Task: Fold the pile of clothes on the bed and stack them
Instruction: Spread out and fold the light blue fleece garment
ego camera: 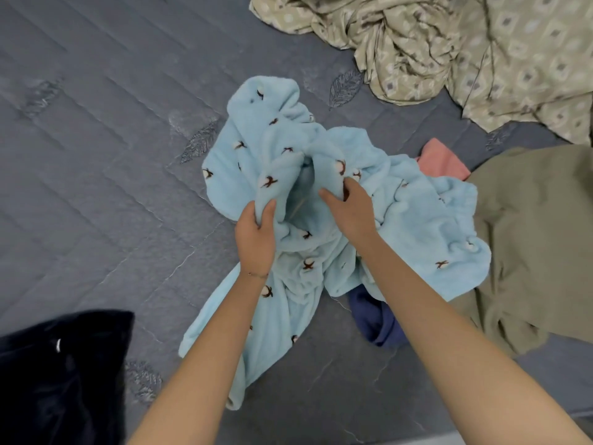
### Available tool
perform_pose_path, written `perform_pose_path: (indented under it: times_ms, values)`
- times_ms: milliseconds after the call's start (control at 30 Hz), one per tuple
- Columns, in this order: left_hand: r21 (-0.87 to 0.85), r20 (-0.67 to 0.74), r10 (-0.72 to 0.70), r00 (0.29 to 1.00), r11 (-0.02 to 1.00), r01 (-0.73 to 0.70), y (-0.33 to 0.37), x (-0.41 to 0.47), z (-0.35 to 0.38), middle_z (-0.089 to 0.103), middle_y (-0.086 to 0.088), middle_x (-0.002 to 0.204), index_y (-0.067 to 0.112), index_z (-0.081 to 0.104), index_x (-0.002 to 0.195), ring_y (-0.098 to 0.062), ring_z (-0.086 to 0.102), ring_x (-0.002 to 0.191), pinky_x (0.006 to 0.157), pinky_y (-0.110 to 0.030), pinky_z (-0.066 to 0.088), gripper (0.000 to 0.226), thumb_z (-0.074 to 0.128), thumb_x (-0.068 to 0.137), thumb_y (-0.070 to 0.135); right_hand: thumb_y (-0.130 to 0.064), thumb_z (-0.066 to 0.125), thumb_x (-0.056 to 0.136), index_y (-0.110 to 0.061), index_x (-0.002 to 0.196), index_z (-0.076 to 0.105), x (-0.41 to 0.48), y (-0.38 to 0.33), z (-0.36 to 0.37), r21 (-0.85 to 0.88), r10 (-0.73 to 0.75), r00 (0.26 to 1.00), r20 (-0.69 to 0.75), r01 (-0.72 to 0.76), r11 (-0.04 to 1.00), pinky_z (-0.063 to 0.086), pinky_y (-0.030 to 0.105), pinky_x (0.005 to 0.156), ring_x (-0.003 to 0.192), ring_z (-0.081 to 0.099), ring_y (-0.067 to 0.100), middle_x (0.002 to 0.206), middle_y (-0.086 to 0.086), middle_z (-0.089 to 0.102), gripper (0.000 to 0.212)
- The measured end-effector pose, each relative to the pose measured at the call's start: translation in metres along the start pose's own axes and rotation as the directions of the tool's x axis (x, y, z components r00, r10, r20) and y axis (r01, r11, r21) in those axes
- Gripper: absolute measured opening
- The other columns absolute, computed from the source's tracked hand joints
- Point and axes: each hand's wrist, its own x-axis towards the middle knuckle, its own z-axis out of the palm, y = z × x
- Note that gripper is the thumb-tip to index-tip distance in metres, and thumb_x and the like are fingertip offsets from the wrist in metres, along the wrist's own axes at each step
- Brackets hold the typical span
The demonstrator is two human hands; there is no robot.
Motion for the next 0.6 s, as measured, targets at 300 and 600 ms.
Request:
perform_pose_path:
  times_ms: [300, 600]
  values:
    - [0.146, -0.040, 0.232, 0.972, 0.964, -0.224, 0.128, -0.051, -0.059, 0.059, 0.007, 0.079, 0.013, 0.058, 0.090, -0.004, 0.053, 0.071, 0.066, -0.021, 0.044, 0.014, 0.059, 0.097, 0.024, -0.028, 0.072, 0.087, -0.005, 0.073, 0.048, -0.108, -0.103, -0.058, 0.226, -0.119, 0.993, 0.018, 0.112, 0.968, 0.033, 0.014, 0.053, 0.060, 0.038, 0.008, 0.068, 0.002, 0.043, 0.036]
    - [-0.051, -0.210, 0.155, 0.965, 0.984, -0.169, 0.259, -0.127, -0.121, 0.053, 0.005, 0.071, 0.016, 0.053, 0.073, -0.007, 0.049, 0.066, 0.066, -0.023, 0.043, 0.024, 0.065, 0.093, 0.023, -0.040, 0.073, 0.085, -0.003, 0.076, 0.056, -0.221, -0.218, -0.120, 0.284, -0.257, 0.966, 0.036, 0.237, 0.929, 0.044, 0.026, 0.058, 0.064, 0.051, 0.013, 0.071, 0.012, 0.058, 0.042]
